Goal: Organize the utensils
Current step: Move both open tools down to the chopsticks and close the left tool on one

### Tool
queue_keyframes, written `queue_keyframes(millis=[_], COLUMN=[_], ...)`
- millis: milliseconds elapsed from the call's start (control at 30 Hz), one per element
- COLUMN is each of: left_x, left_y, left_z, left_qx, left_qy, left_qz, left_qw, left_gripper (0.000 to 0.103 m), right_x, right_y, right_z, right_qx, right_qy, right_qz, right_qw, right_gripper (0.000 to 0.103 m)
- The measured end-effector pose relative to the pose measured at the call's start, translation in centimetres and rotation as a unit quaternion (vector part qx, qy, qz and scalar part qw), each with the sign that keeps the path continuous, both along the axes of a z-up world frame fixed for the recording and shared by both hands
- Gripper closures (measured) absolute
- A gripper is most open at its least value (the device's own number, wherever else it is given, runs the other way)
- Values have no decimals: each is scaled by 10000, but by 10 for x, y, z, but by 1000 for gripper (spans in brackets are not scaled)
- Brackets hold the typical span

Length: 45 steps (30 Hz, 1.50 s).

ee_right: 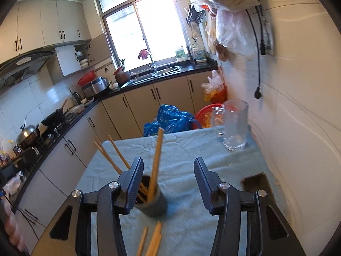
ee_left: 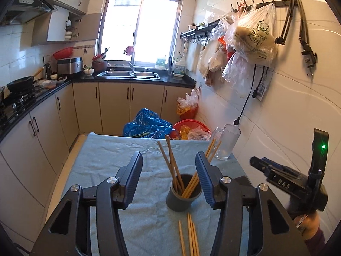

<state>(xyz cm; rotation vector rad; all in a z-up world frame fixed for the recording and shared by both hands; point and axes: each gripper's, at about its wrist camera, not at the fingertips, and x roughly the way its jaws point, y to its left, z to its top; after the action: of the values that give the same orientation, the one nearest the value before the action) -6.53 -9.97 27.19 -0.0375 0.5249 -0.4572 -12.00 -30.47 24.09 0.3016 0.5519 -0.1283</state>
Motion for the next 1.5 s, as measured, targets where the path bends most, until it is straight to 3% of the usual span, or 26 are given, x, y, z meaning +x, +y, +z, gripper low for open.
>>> queue_keyframes(millis=[200, 433, 633, 800, 867, 967, 1133, 1267, 1400, 1500], left_x=[-41, -73, -71, -57, -49, -38, -20, -8, -4, 2], left_y=[19, 33, 18, -5, -16, -33, -57, -69, -77, -66], left_z=[-1, -25, -91, -159, -186, -212, -231, -242, -249, -248], left_qx=[7, 29, 374, 612, 742, 949, 1219, 1404, 1730, 1607], left_qy=[-22, 190, 841, 1608, 1914, 2144, 2236, 2346, 2203, 2316], left_qz=[-10, 38, -64, -257, -353, -463, -587, -662, -588, -485], left_qw=[10000, 9998, 9957, 9848, 9781, 9710, 9653, 9596, 9582, 9582], left_gripper=[47, 42, 42, 42, 43, 55, 68, 74, 94, 95], right_x=[-68, -161, -209, -204, -191, -171, -135, -111, -92, -82], right_y=[-19, -56, -82, -74, -62, -44, -17, 5, 27, 42], right_z=[9, 25, 15, -35, -67, -108, -155, -172, -183, -190], right_qx=[-372, -1033, -1768, -2126, -1958, -1556, -639, -218, -44, 103], right_qy=[113, 244, 681, 1267, 1486, 1706, 1915, 1961, 1964, 2037], right_qz=[-250, -869, -1292, -1073, -741, -279, 429, 846, 1114, 1316], right_qw=[9989, 9905, 9734, 9629, 9665, 9726, 9785, 9767, 9742, 9701], right_gripper=[47, 34, 27, 26, 26, 26, 26, 26, 26, 32])
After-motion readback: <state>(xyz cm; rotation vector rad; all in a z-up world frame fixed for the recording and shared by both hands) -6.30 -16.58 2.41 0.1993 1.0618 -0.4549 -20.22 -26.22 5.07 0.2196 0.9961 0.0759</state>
